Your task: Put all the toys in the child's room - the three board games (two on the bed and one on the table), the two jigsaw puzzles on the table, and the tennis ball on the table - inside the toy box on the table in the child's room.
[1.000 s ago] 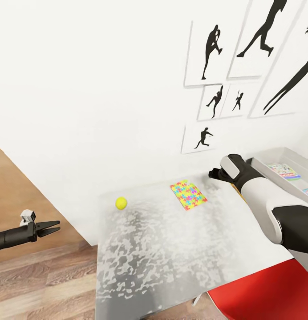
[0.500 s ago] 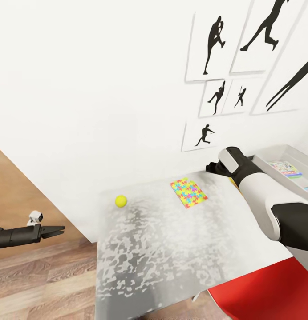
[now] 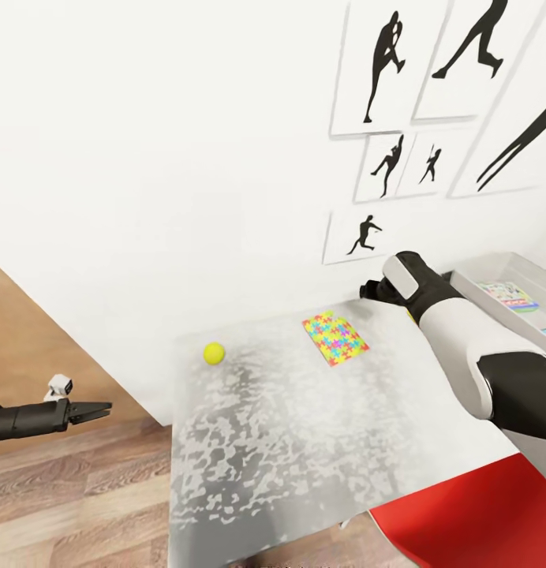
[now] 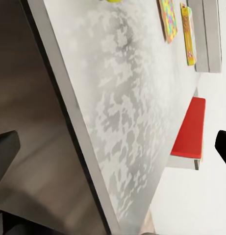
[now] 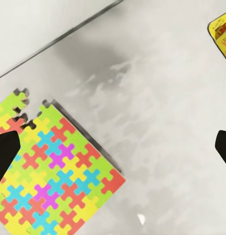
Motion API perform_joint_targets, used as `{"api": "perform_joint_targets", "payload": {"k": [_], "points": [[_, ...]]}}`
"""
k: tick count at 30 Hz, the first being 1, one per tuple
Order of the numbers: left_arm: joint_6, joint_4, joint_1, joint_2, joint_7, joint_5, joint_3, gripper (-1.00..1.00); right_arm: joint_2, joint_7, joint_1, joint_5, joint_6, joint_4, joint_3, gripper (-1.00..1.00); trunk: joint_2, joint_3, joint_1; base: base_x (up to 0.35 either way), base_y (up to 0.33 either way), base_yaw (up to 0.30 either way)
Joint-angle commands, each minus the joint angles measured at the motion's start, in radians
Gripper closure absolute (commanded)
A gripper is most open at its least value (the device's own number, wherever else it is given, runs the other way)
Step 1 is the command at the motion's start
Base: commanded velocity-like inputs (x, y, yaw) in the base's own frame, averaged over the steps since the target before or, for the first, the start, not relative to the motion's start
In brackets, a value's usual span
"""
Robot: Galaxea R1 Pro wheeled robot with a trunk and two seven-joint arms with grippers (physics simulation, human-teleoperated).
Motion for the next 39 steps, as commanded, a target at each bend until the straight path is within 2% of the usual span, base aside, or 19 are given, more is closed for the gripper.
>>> {"api": "perform_joint_targets", "payload": {"k": [1,13,39], "points": [[0.011,0.0,-0.001,0.001,-0.003,0.007,-0.008,-1.0,-0.001,-0.007,-0.001,-0.01,0.003,-0.001,0.007,-1.0,-0.002,-0.003,0.001,0.0,0.0,0.0],[0.014,0.004,-0.001,0.002,-0.003,0.007,-0.008,-1.0,-0.009,-0.009,-0.01,-0.01,-0.003,-0.002,0.007,-1.0,-0.002,-0.02,0.001,0.0,0.0,0.0],[0.017,0.005,-0.001,0.002,-0.003,0.007,-0.006,-1.0,0.001,-0.008,-0.026,-0.011,0.0,-0.026,0.006,-1.0,-0.002,-0.056,0.001,0.0,0.0,0.0]]}}
